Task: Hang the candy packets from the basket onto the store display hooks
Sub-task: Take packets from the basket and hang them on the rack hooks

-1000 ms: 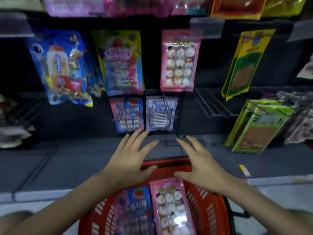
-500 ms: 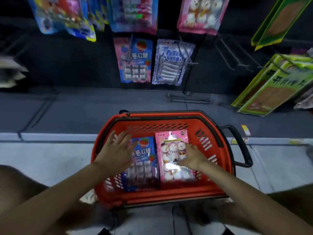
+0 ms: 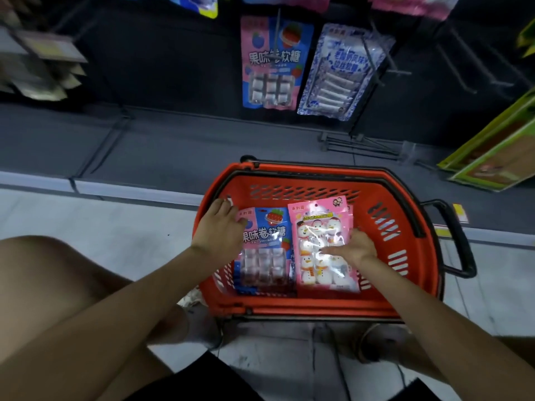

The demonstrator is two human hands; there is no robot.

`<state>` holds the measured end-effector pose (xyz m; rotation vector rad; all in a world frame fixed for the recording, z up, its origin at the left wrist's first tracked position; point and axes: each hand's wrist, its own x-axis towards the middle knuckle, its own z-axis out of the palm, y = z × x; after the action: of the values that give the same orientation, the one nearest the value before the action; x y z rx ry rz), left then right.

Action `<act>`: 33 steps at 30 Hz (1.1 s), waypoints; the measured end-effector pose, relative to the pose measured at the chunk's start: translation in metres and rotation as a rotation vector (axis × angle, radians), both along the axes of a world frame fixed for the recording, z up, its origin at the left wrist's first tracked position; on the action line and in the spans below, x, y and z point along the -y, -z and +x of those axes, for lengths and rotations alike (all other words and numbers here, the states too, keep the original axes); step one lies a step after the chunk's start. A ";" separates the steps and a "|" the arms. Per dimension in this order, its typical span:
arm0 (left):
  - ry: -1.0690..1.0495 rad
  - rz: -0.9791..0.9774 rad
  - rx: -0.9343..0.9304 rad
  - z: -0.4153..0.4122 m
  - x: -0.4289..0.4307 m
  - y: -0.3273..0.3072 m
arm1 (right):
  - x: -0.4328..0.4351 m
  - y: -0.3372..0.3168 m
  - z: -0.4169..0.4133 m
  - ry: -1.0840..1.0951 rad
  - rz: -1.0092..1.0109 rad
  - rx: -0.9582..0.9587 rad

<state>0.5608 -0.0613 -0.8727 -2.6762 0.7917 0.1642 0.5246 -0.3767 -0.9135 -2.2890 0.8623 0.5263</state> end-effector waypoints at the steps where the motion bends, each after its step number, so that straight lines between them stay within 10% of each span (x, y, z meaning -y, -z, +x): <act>1: -0.009 -0.002 -0.006 0.000 0.001 0.000 | -0.001 -0.001 0.000 0.012 0.057 0.020; 9: -0.154 -0.207 -0.163 -0.003 0.011 -0.002 | 0.001 -0.047 0.002 -0.049 0.417 0.169; 18: -0.573 -1.496 -1.134 -0.017 0.063 -0.058 | 0.000 -0.134 0.016 -0.087 0.839 0.318; 33: -0.520 -1.818 -0.888 0.022 0.136 -0.140 | 0.042 -0.213 0.039 -0.067 0.899 0.674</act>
<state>0.5830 -0.1974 -0.7329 -4.5692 0.3131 1.4425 0.5638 -0.4191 -0.7002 -1.4840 0.1400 0.0898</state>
